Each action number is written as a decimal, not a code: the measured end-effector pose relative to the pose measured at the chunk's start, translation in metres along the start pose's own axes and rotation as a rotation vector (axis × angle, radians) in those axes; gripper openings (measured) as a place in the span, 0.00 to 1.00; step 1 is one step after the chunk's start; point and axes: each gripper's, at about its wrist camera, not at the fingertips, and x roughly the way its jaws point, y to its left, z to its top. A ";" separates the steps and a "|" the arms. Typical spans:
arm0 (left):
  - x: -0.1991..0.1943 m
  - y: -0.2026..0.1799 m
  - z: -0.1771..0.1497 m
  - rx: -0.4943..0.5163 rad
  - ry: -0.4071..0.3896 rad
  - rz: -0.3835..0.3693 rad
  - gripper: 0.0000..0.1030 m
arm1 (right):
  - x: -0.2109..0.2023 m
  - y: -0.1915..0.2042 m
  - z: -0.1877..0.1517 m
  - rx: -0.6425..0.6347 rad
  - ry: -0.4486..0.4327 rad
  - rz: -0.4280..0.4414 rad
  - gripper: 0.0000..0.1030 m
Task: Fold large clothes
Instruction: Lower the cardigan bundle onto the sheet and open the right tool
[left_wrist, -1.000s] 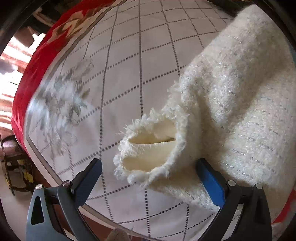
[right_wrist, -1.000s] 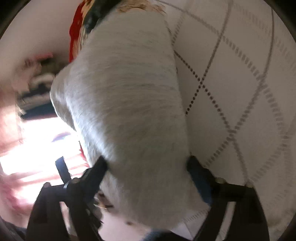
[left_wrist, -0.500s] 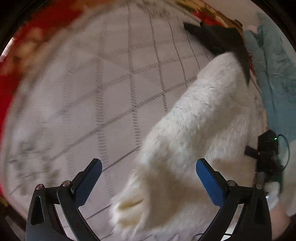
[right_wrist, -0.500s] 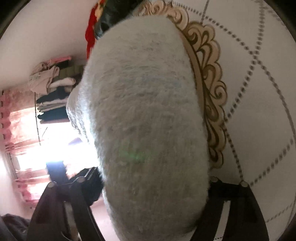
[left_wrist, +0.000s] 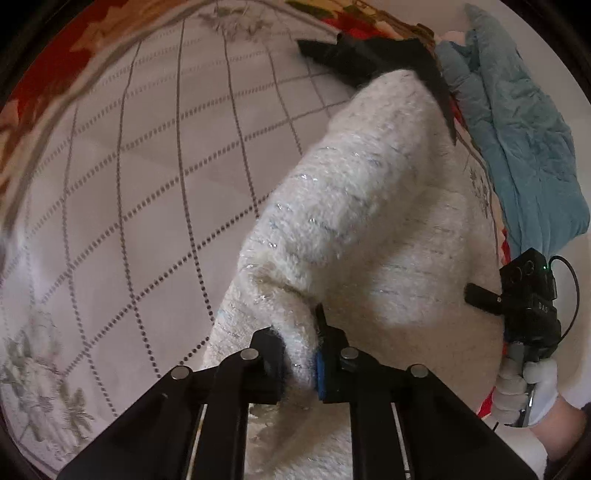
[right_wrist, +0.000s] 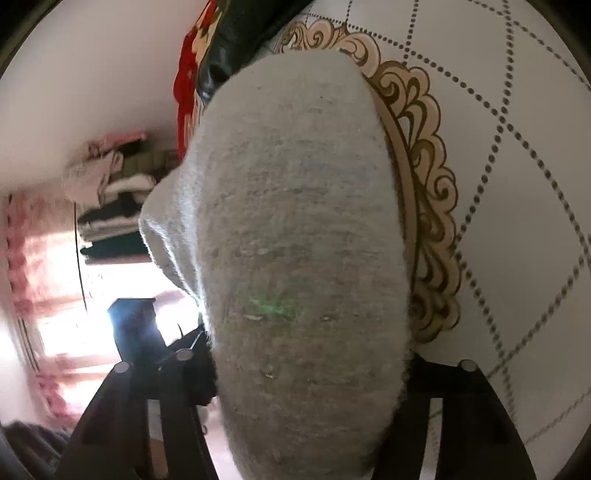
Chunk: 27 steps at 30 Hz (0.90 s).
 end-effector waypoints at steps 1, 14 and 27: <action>-0.008 -0.003 0.003 0.005 -0.014 0.006 0.08 | -0.007 0.002 -0.002 0.009 -0.005 0.009 0.56; -0.079 -0.004 0.062 0.046 -0.173 0.021 0.08 | -0.064 0.082 0.033 -0.078 -0.071 0.150 0.52; -0.118 -0.059 0.235 0.116 -0.365 0.040 0.08 | -0.070 0.223 0.193 -0.209 -0.104 0.289 0.52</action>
